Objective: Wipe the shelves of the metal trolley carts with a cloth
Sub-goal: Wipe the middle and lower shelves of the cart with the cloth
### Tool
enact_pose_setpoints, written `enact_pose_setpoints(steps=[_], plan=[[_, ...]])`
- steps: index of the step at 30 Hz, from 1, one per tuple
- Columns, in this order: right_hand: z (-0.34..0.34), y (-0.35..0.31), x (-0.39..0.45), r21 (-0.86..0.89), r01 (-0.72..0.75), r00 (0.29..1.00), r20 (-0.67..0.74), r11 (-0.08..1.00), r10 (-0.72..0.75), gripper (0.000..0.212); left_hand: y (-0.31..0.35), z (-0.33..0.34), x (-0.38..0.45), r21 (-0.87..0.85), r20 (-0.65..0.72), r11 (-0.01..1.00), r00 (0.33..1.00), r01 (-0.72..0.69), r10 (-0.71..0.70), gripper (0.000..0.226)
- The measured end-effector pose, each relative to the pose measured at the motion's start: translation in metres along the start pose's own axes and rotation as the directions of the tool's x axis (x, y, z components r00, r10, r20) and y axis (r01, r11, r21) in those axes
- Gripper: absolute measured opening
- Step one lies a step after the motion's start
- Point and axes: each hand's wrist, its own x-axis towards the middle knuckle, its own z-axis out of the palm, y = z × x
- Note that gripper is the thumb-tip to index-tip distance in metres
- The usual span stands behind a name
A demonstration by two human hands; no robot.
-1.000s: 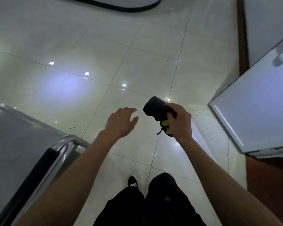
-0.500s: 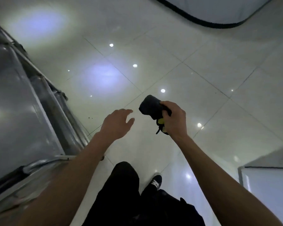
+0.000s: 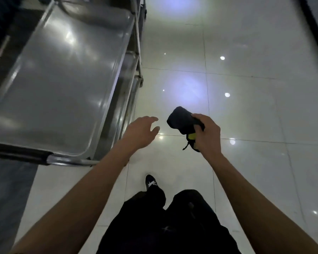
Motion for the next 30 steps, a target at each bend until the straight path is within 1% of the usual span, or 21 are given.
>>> enact_pose_setpoints(steps=[3, 5, 9, 12, 14, 16, 17, 19, 22, 26, 28, 30], plan=[[0.010, -0.011, 0.040, 0.017, 0.036, 0.992, 0.117, 0.999, -0.038, 0.040, -0.008, -0.007, 0.009, -0.073, -0.032, 0.990, 0.992, 0.118, -0.120, 0.047], [0.017, -0.015, 0.067, -0.002, 0.103, 0.976, 0.191, 0.995, -0.101, 0.041, -0.011, -0.006, 0.015, -0.117, -0.051, 0.974, 0.978, 0.194, -0.201, 0.047], [0.034, -0.012, 0.123, 0.007, 0.187, 0.914, 0.366, 0.982, -0.176, 0.042, -0.005, 0.003, 0.030, -0.204, -0.083, 0.920, 0.931, 0.335, -0.357, 0.046], [0.048, -0.009, 0.167, 0.020, 0.225, 0.821, 0.534, 0.974, -0.201, 0.042, 0.007, 0.012, 0.038, -0.290, -0.116, 0.847, 0.863, 0.445, -0.492, 0.046], [0.056, -0.008, 0.190, 0.028, 0.309, 0.733, 0.630, 0.951, -0.257, 0.043, 0.018, 0.024, 0.038, -0.353, -0.150, 0.779, 0.791, 0.518, -0.594, 0.046], [0.064, -0.009, 0.210, 0.035, 0.377, 0.649, 0.702, 0.925, -0.291, 0.045, 0.027, 0.036, 0.040, -0.409, -0.151, 0.708, 0.723, 0.575, -0.674, 0.045], [0.068, -0.009, 0.218, 0.038, 0.401, 0.616, 0.728, 0.915, -0.300, 0.046, 0.031, 0.040, 0.042, -0.427, -0.135, 0.670, 0.690, 0.607, -0.711, 0.044], [0.075, -0.007, 0.224, 0.040, 0.459, 0.572, 0.751, 0.888, -0.330, 0.048, 0.039, 0.052, 0.039, -0.458, -0.111, 0.593, 0.620, 0.662, -0.777, 0.044], [0.089, -0.002, 0.225, 0.045, 0.524, 0.513, 0.781, 0.851, -0.357, 0.045, 0.041, 0.074, 0.031, -0.485, -0.155, 0.538, 0.538, 0.689, -0.829, 0.045], [0.113, 0.014, 0.215, 0.062, 0.554, 0.419, 0.841, 0.830, -0.343, 0.044, 0.033, 0.101, 0.020, -0.540, -0.177, 0.474, 0.457, 0.695, -0.872, 0.044], [0.123, 0.021, 0.208, 0.068, 0.565, 0.393, 0.854, 0.822, -0.341, 0.043, 0.028, 0.114, 0.016, -0.565, -0.193, 0.452, 0.422, 0.690, -0.886, 0.044], [0.134, 0.029, 0.200, 0.083, 0.573, 0.367, 0.863, 0.816, -0.346, 0.041, 0.021, 0.128, 0.014, -0.579, -0.223, 0.452, 0.401, 0.679, -0.888, 0.042]])
